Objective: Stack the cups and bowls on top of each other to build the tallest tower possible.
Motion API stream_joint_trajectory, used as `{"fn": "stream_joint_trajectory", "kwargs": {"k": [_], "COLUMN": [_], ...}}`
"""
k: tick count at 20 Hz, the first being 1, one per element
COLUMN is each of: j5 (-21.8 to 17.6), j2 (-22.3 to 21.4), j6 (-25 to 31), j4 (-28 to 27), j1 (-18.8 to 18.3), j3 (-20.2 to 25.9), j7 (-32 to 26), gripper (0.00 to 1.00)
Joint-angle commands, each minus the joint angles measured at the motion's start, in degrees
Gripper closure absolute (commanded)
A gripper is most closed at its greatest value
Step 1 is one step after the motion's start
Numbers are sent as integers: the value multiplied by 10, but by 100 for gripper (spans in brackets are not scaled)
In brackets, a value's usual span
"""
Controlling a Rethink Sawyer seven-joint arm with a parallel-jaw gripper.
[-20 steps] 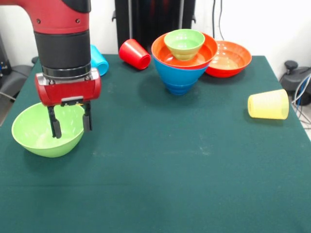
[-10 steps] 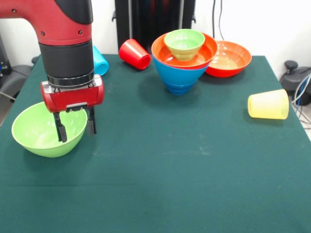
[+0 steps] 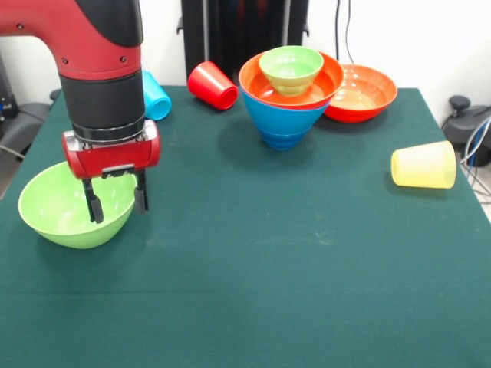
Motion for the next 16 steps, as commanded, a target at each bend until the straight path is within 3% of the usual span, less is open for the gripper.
{"fn": "stream_joint_trajectory", "kwargs": {"k": [1,7,16], "j5": [-28,-27,-3], "j2": [30,42,47], "j6": [96,106,105], "j4": [-50,-57,-25], "j1": [37,50,43], "j3": [-66,-78,-81], "j7": [-174,-158,-133], "gripper": [0,0,0]}}
